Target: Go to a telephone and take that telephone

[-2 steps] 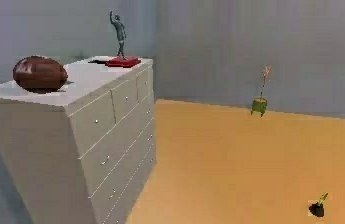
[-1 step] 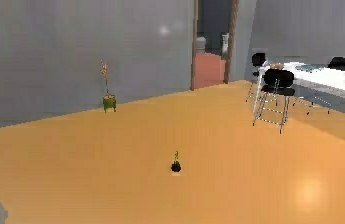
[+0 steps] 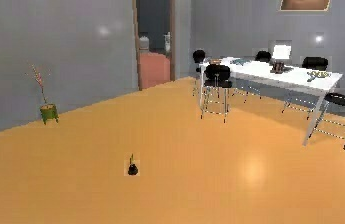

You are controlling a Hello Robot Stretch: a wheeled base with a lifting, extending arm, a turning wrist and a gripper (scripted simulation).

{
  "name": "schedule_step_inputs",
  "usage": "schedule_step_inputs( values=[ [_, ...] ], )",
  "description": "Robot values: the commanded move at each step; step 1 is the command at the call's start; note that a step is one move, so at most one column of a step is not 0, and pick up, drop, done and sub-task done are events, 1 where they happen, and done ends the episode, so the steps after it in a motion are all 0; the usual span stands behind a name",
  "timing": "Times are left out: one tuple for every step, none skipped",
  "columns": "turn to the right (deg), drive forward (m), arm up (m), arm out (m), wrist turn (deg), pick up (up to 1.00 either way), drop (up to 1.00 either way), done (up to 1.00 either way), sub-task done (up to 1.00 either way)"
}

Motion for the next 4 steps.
schedule_step_inputs(
  values=[
    [0.0,1.0,0.0,0.0,0.0,0.0,0.0,0.0,0.0],
    [0.0,0.75,0.0,0.0,0.0,0.0,0.0,0.0,0.0],
    [-6.0,0.0,0.0,0.0,0.0,0.0,0.0,0.0,0.0],
    [0.0,1.0,0.0,0.0,0.0,0.0,0.0,0.0,0.0]
  ],
)
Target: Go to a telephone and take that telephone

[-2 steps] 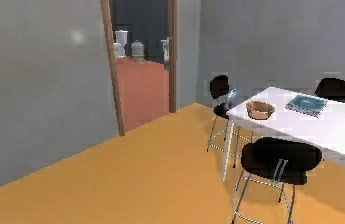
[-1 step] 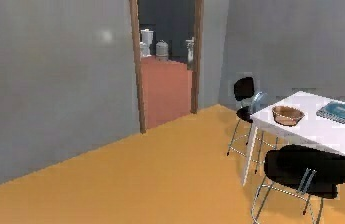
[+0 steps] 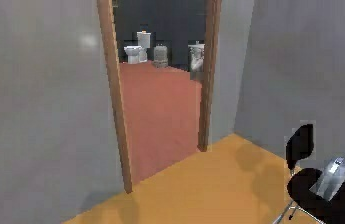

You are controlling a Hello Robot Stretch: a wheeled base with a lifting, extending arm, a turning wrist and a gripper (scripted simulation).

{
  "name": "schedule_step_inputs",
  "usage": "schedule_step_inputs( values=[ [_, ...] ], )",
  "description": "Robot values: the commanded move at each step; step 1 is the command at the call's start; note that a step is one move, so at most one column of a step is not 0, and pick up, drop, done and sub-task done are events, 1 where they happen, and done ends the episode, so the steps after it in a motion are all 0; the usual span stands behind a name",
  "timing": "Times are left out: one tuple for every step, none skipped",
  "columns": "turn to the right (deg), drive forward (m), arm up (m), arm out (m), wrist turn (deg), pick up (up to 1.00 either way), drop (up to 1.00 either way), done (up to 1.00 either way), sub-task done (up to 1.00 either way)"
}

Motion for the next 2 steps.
schedule_step_inputs(
  values=[
    [0.0,1.0,0.0,0.0,0.0,0.0,0.0,0.0,0.0],
    [0.0,0.4,0.0,0.0,0.0,0.0,0.0,0.0,0.0]
  ],
)
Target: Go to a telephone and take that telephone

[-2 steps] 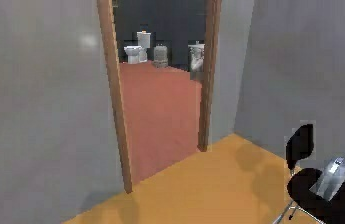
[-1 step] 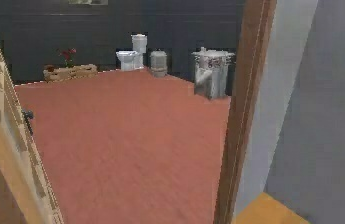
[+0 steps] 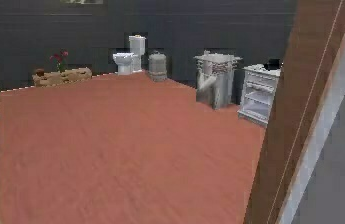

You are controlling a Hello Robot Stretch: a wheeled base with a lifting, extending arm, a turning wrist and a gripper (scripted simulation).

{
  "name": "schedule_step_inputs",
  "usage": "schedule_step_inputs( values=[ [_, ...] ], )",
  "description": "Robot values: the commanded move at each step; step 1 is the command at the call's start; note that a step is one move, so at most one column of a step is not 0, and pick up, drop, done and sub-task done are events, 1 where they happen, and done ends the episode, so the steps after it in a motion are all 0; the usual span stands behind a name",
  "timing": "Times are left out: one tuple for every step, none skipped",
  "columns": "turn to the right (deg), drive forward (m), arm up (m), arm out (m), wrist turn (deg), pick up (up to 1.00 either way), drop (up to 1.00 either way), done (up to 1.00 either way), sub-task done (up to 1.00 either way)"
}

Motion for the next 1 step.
schedule_step_inputs(
  values=[
    [-27.0,0.0,0.0,0.0,0.0,0.0,0.0,0.0,0.0]
  ],
)
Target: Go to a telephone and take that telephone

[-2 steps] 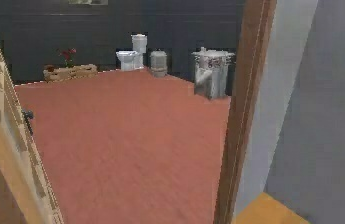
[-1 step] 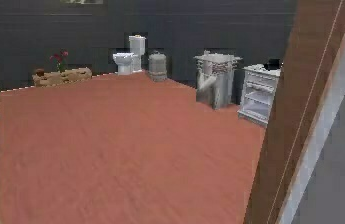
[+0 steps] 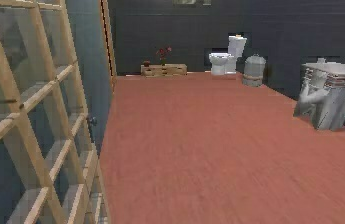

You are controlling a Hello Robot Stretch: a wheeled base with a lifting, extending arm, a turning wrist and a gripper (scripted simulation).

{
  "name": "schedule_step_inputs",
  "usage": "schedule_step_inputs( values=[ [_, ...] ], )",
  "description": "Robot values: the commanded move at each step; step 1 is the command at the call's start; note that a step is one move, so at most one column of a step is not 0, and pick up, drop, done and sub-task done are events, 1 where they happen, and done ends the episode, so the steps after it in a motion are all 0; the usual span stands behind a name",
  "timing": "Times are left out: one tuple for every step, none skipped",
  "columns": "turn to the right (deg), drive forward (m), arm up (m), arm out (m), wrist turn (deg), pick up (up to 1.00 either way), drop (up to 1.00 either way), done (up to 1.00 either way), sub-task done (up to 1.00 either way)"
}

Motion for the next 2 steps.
schedule_step_inputs(
  values=[
    [0.0,0.9,0.0,0.0,0.0,0.0,0.0,0.0,0.0],
    [-12.0,0.0,0.0,0.0,0.0,0.0,0.0,0.0,0.0]
  ],
)
